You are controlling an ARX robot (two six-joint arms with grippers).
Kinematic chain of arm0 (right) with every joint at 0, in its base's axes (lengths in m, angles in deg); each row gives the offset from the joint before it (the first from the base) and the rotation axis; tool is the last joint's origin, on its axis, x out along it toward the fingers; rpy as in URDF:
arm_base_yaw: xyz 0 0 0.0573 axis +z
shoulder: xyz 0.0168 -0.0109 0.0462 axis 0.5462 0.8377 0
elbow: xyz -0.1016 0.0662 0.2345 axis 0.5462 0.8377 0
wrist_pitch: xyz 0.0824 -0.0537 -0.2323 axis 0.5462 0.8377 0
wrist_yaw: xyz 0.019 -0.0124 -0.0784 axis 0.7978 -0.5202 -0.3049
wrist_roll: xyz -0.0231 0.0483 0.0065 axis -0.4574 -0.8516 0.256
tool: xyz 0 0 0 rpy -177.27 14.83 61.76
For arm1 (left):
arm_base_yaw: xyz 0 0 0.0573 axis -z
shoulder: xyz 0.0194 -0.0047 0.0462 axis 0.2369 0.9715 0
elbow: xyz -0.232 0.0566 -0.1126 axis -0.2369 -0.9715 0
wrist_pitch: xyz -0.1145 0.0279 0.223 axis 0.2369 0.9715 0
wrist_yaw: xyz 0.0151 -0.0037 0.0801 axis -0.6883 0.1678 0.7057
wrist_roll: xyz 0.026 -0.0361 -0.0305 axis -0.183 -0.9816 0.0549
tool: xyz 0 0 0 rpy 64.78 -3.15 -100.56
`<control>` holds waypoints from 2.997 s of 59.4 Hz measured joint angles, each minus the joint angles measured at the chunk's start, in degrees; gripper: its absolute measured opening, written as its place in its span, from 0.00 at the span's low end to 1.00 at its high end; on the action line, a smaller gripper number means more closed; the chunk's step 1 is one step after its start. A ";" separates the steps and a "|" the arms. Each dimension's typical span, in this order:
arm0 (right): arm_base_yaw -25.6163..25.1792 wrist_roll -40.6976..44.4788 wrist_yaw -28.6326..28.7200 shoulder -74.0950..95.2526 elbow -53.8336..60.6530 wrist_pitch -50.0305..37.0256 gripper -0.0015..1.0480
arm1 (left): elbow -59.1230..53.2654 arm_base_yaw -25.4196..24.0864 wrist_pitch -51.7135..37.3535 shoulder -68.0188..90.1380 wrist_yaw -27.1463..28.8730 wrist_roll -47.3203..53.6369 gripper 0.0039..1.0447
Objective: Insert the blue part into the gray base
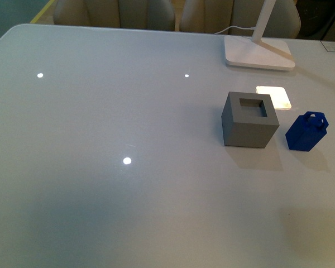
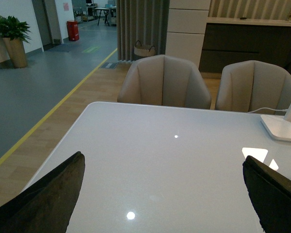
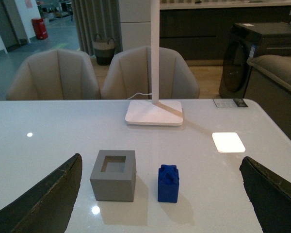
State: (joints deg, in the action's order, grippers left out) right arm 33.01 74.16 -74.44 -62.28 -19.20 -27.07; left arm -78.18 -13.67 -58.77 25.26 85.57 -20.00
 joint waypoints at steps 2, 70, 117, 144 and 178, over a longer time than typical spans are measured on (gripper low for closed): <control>0.00 0.00 0.00 0.00 0.00 0.00 0.91 | 0.00 0.02 0.00 0.00 0.00 0.02 0.93; -4.35 4.33 3.82 74.14 -35.41 0.15 0.91 | 0.00 0.02 0.00 -0.02 0.00 0.02 0.93; -5.03 -6.19 0.63 120.76 -64.57 2.10 0.91 | 0.00 0.02 0.00 -0.02 0.00 0.00 0.93; -3.26 -9.31 -0.28 128.39 -72.94 4.42 0.91 | 0.00 0.02 0.00 -0.02 -0.02 0.00 0.93; -3.04 -9.53 0.35 128.50 -71.97 5.09 0.42 | 0.00 0.02 0.00 -0.02 0.00 0.00 0.93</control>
State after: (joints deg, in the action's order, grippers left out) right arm 29.97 64.63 -74.09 66.22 -91.18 -21.98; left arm -78.18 -13.65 -58.77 25.24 85.57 -20.00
